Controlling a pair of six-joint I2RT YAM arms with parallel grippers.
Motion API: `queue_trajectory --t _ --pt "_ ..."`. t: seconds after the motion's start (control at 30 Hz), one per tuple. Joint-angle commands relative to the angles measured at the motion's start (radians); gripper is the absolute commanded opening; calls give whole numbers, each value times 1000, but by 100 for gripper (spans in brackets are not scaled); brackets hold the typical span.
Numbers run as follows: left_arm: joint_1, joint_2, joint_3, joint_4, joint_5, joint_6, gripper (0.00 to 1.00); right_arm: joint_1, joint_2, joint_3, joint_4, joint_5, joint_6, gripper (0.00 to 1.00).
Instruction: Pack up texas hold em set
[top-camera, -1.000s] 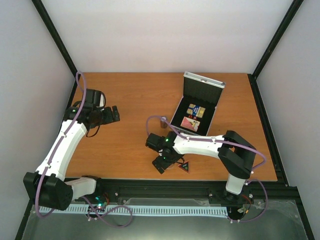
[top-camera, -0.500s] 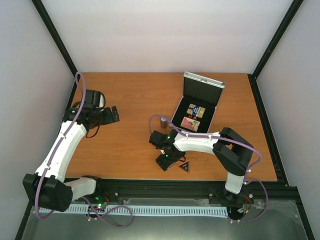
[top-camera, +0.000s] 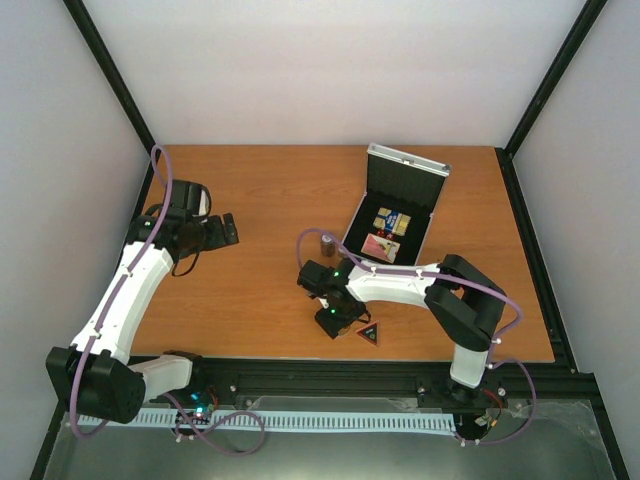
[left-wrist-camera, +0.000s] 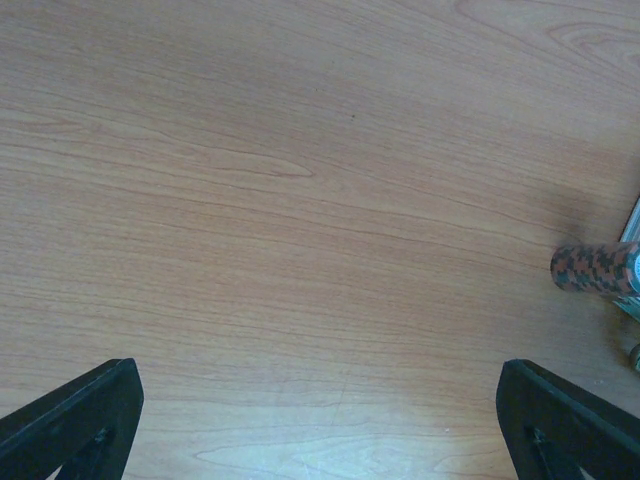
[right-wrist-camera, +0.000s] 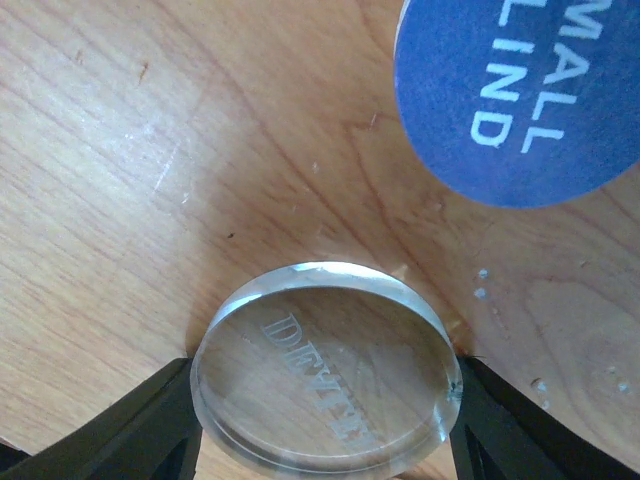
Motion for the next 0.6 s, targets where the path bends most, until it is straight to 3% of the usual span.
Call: queue_trajectory --t 0.0,0.3,0.57 --pt "-5 4 4 -3 -3 -5 100 0 25 18 -20 8 1 39" --pt "-5 -1 -3 -2 -8 2 100 -20 -18 131 -120 102 -3 38" --pt "-5 -2 -11 5 -5 4 100 -186 -71 178 -159 159 -58 38"
